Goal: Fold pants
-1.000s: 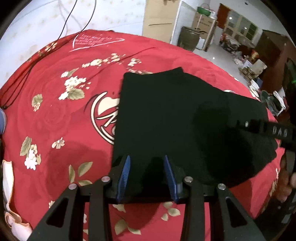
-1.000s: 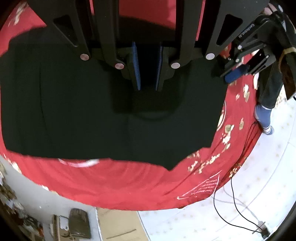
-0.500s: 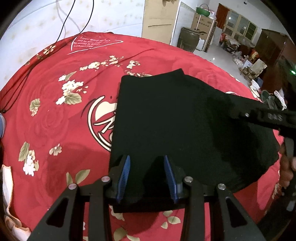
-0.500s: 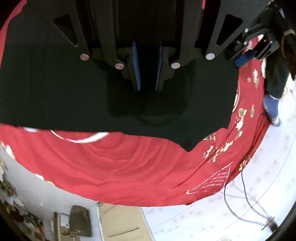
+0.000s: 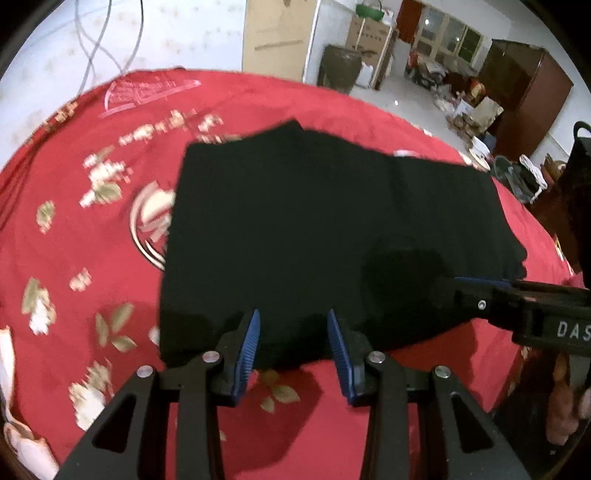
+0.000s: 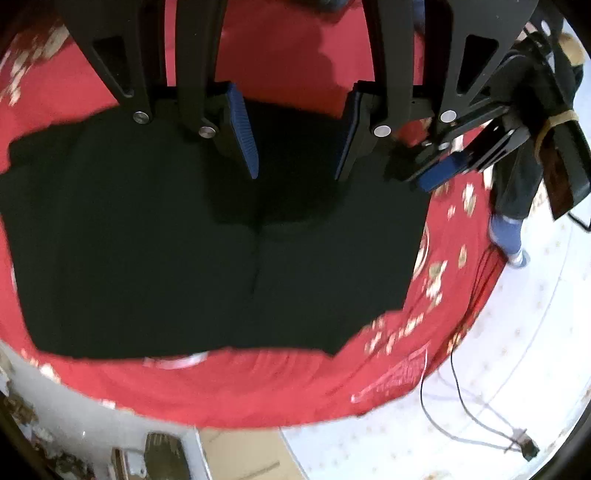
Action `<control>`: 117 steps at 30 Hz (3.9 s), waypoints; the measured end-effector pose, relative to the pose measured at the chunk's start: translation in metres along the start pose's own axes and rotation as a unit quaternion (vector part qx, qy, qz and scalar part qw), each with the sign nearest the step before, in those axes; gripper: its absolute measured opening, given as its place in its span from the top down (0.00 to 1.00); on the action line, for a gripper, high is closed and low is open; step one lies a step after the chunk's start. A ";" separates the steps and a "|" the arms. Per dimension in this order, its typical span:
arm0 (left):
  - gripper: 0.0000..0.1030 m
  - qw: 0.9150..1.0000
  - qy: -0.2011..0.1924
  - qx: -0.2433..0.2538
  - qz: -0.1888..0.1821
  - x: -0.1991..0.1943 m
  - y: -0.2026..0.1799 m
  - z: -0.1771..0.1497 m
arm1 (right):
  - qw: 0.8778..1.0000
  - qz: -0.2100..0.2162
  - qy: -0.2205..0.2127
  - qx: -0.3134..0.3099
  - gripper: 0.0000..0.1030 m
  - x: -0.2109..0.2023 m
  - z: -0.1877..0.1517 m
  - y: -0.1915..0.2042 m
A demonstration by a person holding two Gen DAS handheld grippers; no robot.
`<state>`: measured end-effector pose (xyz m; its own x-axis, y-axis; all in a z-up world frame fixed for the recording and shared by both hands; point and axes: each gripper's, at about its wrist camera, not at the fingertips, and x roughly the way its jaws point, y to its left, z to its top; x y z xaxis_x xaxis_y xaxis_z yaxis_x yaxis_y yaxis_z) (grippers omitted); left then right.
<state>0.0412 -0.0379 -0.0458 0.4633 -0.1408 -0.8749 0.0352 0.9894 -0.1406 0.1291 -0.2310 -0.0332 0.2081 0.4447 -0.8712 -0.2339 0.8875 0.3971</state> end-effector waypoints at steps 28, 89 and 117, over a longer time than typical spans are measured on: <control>0.60 0.998 -0.051 0.019 -0.014 -0.045 -0.017 0.003 | 0.940 -0.111 -0.019 0.323 0.35 -0.038 -0.020 -0.101; 0.60 0.997 -0.050 -0.049 0.037 -0.040 0.030 0.006 | 0.963 -0.080 -0.220 0.136 0.86 -0.094 0.039 -0.038; 0.60 0.975 -0.071 -0.196 0.074 -0.056 0.118 0.009 | 0.991 0.071 -0.030 -0.112 0.52 0.040 0.017 0.105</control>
<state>0.0272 0.0874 -0.0098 0.5574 0.0354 -0.8295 -0.3687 0.9058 -0.2090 0.1295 -0.1183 -0.0219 0.2125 0.5749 -0.7902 -0.4679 0.7697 0.4342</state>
